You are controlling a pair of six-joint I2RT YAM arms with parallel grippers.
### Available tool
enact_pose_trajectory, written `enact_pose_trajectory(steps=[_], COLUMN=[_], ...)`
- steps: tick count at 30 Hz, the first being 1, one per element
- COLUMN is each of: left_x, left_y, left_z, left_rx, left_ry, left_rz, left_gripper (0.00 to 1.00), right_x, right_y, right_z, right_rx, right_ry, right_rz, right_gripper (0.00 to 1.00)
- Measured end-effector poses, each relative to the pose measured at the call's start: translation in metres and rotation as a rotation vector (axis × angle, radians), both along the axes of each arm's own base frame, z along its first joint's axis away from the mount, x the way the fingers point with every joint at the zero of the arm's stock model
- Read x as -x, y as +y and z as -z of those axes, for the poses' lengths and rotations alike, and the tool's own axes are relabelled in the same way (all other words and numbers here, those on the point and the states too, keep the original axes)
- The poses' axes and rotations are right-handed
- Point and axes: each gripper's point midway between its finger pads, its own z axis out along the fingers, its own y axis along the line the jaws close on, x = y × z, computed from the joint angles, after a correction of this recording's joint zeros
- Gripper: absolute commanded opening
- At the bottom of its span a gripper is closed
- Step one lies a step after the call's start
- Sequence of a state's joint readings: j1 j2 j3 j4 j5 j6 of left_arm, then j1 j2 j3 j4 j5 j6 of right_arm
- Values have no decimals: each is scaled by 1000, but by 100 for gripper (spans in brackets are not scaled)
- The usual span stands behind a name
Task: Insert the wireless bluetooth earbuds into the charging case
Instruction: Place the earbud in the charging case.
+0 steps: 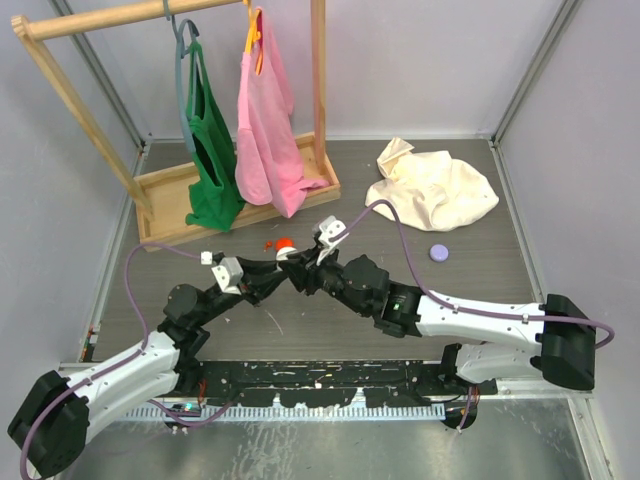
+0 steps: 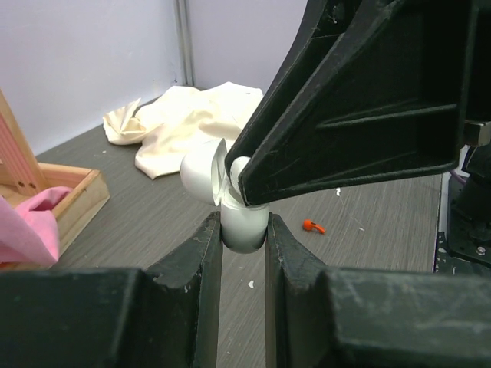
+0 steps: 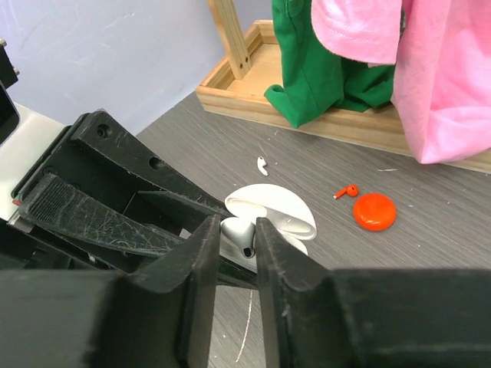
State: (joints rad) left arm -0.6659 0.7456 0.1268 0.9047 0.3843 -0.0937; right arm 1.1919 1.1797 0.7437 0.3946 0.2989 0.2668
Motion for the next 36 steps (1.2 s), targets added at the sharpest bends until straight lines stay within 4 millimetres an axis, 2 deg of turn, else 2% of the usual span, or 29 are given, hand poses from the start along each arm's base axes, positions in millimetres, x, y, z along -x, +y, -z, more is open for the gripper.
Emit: enact_pose_trajectory(steps=[4, 11, 15, 19, 24, 28, 33, 36], left_x=[-1, -2, -3, -4, -5, -6, -6, -7], left_y=[1, 1, 2, 1, 0, -1, -3, -4], left_z=[0, 0, 1, 2, 6, 10, 14, 18], left_rx=[1, 3, 10, 17, 18, 20, 24, 21], left_ry=[2, 3, 19, 39, 69, 95, 133, 154], left_rz=[-7, -14, -19, -20, -18, -14, -9, -7], left_gripper=[12, 11, 11, 11, 10, 10, 10, 10], right_x=[-2, -4, -6, -5, -9, -20, -52, -55], right_y=[2, -1, -4, -12, -15, -20, -49, -63], right_z=[-1, 1, 2, 3, -7, -14, -17, -14], right_rx=[10, 34, 55, 94, 143, 144, 77, 42], right_ry=[-7, -18, -15, -26, -45, -38, 7, 22], right_rz=[20, 42, 58, 63, 56, 9, -10, -48], right_gripper=[47, 59, 72, 79, 81, 81, 84, 86])
